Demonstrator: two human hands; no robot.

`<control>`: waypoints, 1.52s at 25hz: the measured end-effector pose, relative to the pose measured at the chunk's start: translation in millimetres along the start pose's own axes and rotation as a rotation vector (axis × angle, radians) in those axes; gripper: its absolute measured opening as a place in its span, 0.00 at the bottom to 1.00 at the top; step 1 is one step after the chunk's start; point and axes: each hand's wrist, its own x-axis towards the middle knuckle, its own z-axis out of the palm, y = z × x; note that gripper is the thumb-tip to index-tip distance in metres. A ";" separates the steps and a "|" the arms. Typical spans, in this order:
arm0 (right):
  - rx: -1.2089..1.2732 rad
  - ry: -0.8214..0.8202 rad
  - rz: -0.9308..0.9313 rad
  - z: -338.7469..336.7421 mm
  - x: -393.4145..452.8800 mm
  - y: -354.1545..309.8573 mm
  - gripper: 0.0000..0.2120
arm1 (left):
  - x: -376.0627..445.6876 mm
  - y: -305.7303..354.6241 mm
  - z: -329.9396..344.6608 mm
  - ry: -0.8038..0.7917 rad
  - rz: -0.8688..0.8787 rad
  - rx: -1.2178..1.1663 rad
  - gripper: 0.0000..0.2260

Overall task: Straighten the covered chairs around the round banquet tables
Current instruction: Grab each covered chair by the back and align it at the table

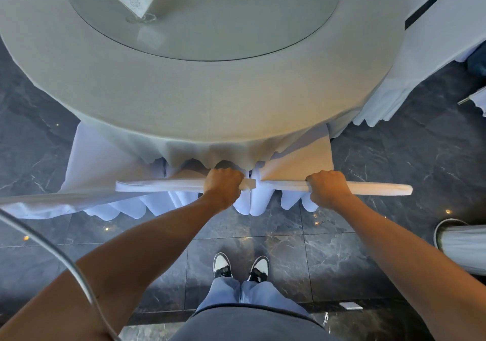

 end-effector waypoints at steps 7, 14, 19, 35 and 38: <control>0.033 0.001 -0.011 2.5 -2.0 -2.5 0.16 | -1.2 -0.6 2.0 0.004 0.011 -0.018 0.10; 0.068 0.074 -0.013 13.1 -5.2 -3.7 0.15 | -3.1 -5.7 1.4 0.009 0.023 -0.048 0.12; 0.022 0.105 0.026 18.0 -6.5 -9.4 0.14 | -3.8 -10.1 2.4 0.012 0.056 -0.050 0.13; 0.281 0.237 -0.343 -41.9 27.6 -175.4 0.17 | -87.9 -130.8 6.6 0.178 -0.128 -0.255 0.14; 0.326 0.274 -0.397 -61.8 25.1 -218.0 0.16 | -106.9 -169.1 17.6 0.232 -0.168 -0.279 0.14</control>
